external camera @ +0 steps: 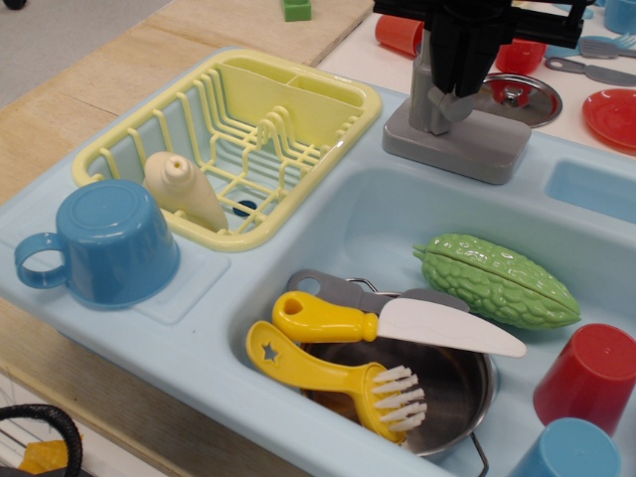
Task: Turn lever vertical to front
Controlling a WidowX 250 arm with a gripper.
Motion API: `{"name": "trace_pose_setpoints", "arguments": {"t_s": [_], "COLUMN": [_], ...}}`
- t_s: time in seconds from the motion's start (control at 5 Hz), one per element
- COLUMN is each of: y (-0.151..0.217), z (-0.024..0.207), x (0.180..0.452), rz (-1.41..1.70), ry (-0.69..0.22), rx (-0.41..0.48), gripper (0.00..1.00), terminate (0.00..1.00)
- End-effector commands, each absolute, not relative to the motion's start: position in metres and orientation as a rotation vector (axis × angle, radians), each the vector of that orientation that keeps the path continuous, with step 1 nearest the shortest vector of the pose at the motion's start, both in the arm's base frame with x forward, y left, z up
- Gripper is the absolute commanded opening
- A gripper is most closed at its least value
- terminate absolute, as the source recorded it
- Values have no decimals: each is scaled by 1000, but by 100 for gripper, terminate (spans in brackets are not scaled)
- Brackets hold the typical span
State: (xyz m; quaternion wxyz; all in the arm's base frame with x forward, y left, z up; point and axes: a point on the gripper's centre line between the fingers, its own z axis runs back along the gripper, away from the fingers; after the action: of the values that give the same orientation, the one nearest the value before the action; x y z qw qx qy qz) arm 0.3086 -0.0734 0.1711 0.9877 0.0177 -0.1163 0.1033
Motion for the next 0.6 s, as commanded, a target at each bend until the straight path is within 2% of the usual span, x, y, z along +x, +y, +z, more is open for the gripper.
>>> {"name": "trace_pose_setpoints", "arguments": {"t_s": [0.0, 0.4], "y": [-49, -45], "z": [175, 166], "x": [292, 283], "rz": [356, 401], "ry": [-197, -186], "rx": [14, -15], "gripper": [0, 0], "terminate": [0, 0]}}
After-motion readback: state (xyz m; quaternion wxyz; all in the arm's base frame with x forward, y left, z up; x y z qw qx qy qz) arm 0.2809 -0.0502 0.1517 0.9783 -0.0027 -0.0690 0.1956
